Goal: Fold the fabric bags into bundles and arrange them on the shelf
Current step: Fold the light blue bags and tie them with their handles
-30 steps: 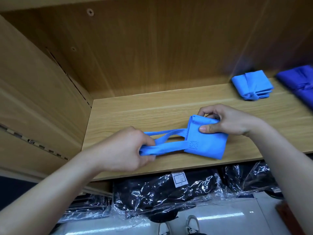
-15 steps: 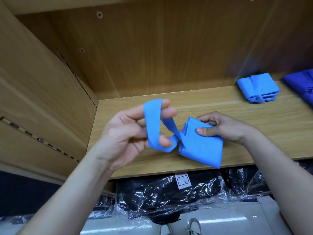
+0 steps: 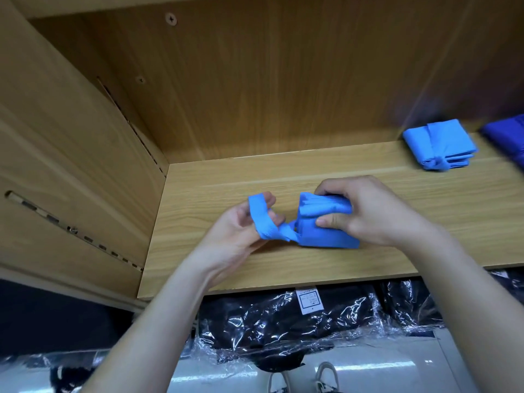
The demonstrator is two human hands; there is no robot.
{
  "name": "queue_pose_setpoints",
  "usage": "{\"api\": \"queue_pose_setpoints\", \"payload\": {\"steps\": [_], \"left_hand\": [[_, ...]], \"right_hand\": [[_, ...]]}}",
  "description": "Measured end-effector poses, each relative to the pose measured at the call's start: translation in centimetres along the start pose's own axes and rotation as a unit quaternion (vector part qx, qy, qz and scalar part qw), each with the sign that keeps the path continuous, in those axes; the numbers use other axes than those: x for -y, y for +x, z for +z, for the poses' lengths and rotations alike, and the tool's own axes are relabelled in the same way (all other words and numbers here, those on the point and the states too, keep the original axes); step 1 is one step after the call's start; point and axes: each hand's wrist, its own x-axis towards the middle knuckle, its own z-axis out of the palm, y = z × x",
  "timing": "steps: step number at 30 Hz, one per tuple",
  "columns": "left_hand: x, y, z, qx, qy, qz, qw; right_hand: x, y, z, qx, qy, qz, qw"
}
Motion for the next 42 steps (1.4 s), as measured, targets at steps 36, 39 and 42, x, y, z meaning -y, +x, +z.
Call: {"api": "queue_pose_setpoints", "payload": {"steps": [36,39,42], "left_hand": [[0.3,0.3,-0.3,0.022,0.653,0.427,0.625],[-0.6,-0.8,-0.3,0.010,0.508,0.252,0.824],[-1.5,-1.1,-0.2,-0.014,0.251,0.118,0.961]], "right_hand": [[0.3,-2.3,3.8,0.016,0.660,0.251,0.708],[-0.7,-2.1,4.3,-0.072,0.626,0.210,0.747],[-1.1,-2.4,4.5,-0.103,0.551,0.133,0.817]]}}
